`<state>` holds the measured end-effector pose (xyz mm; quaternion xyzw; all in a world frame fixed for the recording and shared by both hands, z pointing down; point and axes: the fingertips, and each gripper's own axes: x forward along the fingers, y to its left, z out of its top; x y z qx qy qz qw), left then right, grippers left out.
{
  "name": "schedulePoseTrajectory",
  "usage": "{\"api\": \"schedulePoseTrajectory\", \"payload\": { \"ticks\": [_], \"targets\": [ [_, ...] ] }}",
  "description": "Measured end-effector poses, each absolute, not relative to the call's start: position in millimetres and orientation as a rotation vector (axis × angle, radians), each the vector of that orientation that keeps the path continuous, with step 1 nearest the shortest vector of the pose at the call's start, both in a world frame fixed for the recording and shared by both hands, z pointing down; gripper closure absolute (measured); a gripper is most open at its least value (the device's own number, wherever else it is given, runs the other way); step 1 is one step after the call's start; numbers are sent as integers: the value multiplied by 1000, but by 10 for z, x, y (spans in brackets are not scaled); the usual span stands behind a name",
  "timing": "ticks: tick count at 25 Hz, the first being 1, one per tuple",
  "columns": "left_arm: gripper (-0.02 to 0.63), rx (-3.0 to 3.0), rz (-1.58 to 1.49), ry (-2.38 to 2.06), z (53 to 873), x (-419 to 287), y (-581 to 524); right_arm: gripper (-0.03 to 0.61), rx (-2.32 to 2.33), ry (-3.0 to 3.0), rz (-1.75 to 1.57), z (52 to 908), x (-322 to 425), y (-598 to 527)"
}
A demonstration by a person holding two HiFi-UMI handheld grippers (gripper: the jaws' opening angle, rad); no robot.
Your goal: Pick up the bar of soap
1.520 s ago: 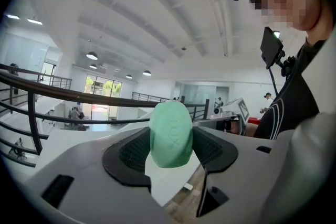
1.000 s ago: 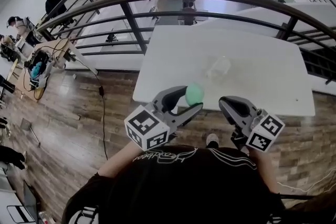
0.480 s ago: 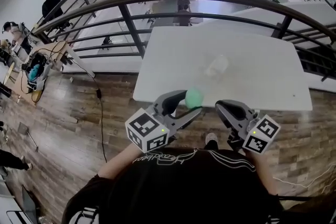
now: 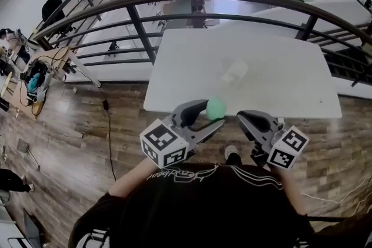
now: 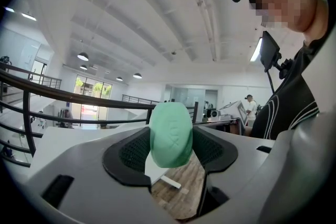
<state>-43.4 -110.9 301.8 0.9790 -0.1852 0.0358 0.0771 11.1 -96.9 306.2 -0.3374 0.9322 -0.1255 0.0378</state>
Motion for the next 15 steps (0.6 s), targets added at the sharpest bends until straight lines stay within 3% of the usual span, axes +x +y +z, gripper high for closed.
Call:
{"api": "schedulePoseTrajectory", "payload": {
  "ticks": [15],
  "targets": [
    [357, 2935, 116, -511, 3041, -322, -1056, 560, -1071, 2852, -384, 3090, 189, -904]
  ]
}}
